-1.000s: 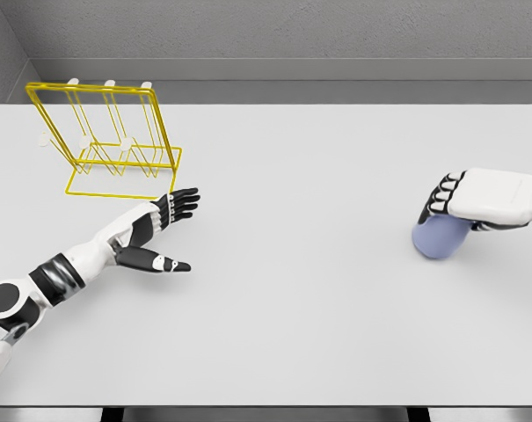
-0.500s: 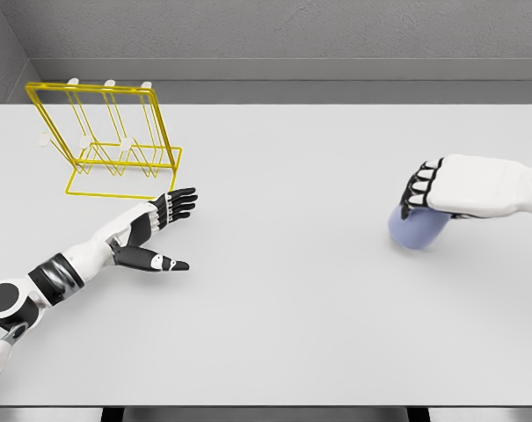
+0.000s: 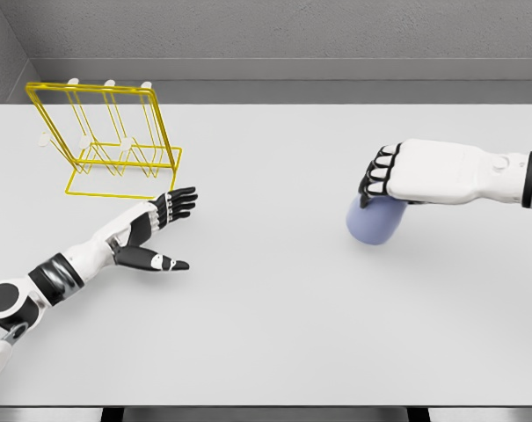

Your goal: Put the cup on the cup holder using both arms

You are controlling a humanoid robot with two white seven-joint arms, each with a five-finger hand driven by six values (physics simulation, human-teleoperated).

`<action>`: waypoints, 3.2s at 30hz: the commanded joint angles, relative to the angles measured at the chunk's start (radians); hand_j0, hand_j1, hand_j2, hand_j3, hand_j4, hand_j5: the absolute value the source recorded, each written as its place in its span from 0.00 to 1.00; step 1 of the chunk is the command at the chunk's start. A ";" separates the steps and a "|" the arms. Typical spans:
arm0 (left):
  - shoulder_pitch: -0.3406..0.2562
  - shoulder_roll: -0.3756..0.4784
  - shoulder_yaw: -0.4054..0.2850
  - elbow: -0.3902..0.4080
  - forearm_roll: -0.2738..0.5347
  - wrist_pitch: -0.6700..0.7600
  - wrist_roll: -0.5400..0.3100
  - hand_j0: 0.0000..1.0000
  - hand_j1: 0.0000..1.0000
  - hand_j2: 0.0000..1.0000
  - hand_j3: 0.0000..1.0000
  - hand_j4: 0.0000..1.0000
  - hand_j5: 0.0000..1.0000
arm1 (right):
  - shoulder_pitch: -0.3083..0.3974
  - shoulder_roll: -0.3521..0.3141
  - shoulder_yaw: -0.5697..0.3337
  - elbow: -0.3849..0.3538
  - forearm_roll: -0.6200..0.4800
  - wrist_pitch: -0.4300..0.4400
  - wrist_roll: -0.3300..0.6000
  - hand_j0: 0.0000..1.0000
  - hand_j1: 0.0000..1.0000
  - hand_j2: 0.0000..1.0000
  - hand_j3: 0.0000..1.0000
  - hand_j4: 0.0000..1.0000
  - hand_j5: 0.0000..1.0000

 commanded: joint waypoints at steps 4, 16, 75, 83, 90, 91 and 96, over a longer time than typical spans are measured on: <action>0.002 0.001 0.000 -0.001 0.003 0.000 0.000 1.00 1.00 1.00 1.00 1.00 1.00 | -0.002 0.054 0.001 0.000 -0.003 0.002 0.034 0.60 0.60 0.60 0.60 0.60 0.60; 0.000 0.001 0.000 -0.001 0.003 0.000 0.000 1.00 1.00 1.00 1.00 1.00 1.00 | -0.003 0.146 0.001 0.000 0.009 0.002 0.065 0.60 0.60 0.60 0.60 0.60 0.60; -0.031 -0.030 -0.017 0.018 0.001 0.003 0.000 1.00 1.00 1.00 1.00 1.00 1.00 | 0.018 0.345 -0.074 0.053 0.083 0.002 0.108 1.00 1.00 1.00 1.00 1.00 1.00; -0.086 -0.094 -0.061 0.071 0.000 0.006 0.000 1.00 1.00 1.00 1.00 1.00 1.00 | 0.238 0.178 -0.491 0.064 -0.150 0.002 0.106 1.00 1.00 1.00 1.00 1.00 1.00; -0.147 -0.146 -0.122 0.097 0.000 0.006 0.001 1.00 1.00 1.00 1.00 1.00 1.00 | 0.394 0.164 -0.610 0.064 -0.242 0.002 0.106 1.00 1.00 1.00 1.00 1.00 1.00; -0.161 -0.148 -0.139 0.097 0.000 0.008 0.001 1.00 1.00 1.00 1.00 1.00 1.00 | 0.400 0.166 -0.613 0.067 -0.244 0.002 0.103 1.00 1.00 1.00 1.00 1.00 1.00; -0.167 -0.186 -0.158 0.096 0.000 0.009 0.001 1.00 1.00 1.00 1.00 1.00 1.00 | 0.531 0.272 -0.762 0.073 -0.236 0.002 0.115 1.00 1.00 1.00 1.00 1.00 1.00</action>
